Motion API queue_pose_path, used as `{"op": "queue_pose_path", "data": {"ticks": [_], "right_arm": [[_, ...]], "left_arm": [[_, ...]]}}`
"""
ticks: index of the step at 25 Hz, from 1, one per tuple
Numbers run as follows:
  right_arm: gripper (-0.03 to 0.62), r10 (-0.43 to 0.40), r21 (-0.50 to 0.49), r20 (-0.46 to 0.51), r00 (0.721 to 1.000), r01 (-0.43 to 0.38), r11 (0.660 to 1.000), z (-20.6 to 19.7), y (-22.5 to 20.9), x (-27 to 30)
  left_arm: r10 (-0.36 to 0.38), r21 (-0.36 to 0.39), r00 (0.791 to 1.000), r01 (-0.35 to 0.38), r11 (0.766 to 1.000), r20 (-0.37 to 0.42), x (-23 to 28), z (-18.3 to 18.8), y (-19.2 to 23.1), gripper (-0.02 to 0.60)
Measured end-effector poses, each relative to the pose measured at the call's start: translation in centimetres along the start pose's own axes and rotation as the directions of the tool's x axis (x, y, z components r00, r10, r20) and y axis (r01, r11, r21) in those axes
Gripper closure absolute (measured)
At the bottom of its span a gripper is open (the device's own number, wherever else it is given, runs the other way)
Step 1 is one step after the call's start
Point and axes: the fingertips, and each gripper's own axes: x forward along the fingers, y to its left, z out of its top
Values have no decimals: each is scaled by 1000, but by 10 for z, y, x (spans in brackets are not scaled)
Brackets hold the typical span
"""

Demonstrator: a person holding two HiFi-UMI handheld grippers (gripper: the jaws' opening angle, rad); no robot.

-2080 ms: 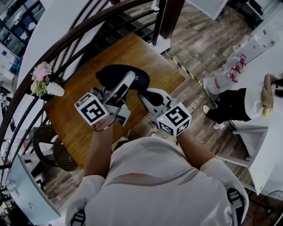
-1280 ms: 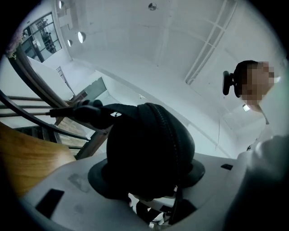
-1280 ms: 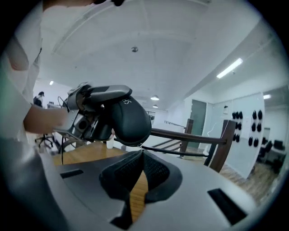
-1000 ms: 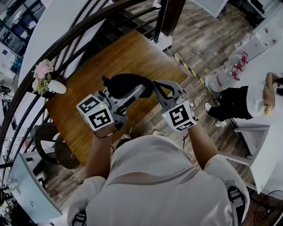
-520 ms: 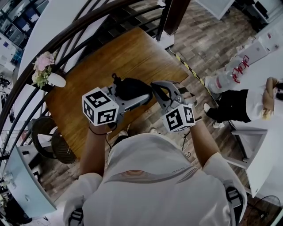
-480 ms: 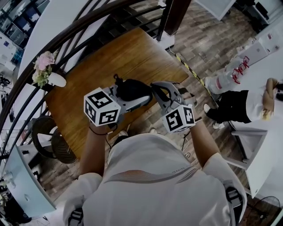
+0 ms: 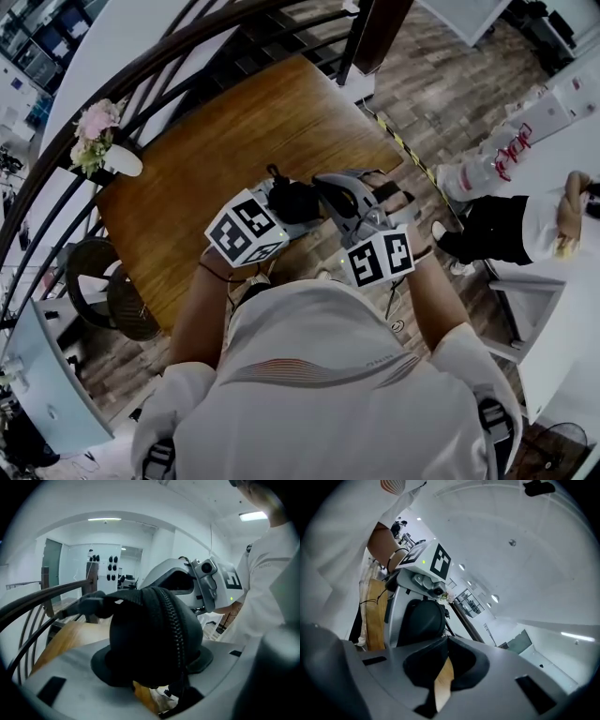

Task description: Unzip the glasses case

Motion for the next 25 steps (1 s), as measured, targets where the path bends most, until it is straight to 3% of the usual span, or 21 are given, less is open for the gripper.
{"op": "queue_pose_path", "data": {"ticks": [8,18,22,25], "right_arm": [[540,63,-128,-22,998,-65,990,5,15,4],[539,138,-305,-72,988,-154,940,4,40,9],[539,163,-353,-92,982,-185,917,2,49,8],[539,165,-370,-101,981,-191,909,1,53,9]], "left_arm": [[6,18,992,-4,1000,-127,11,-28,1,319],[-9,59,952,28,998,-306,26,-61,0,318],[-8,80,938,38,996,-346,34,-72,0,318],[7,101,946,27,995,-325,40,-74,2,318]]}}
